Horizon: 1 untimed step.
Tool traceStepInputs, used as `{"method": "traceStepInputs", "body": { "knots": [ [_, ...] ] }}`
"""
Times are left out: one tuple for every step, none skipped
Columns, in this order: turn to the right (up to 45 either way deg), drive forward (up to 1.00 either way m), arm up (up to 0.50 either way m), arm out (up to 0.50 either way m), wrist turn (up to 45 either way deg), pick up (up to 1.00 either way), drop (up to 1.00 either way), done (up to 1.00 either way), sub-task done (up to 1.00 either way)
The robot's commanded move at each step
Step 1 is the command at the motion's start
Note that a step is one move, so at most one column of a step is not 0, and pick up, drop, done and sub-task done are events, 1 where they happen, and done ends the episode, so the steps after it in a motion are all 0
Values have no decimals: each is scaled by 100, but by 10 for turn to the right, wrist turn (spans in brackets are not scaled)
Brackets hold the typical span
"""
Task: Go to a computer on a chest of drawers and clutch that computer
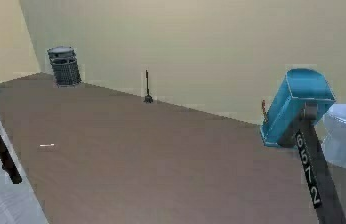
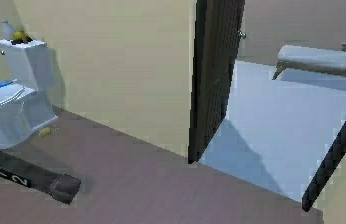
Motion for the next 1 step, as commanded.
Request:
{"method": "traceStepInputs", "body": {
  "knots": [
    [270,0,0,0,0,0,0,0,0]
  ]
}}
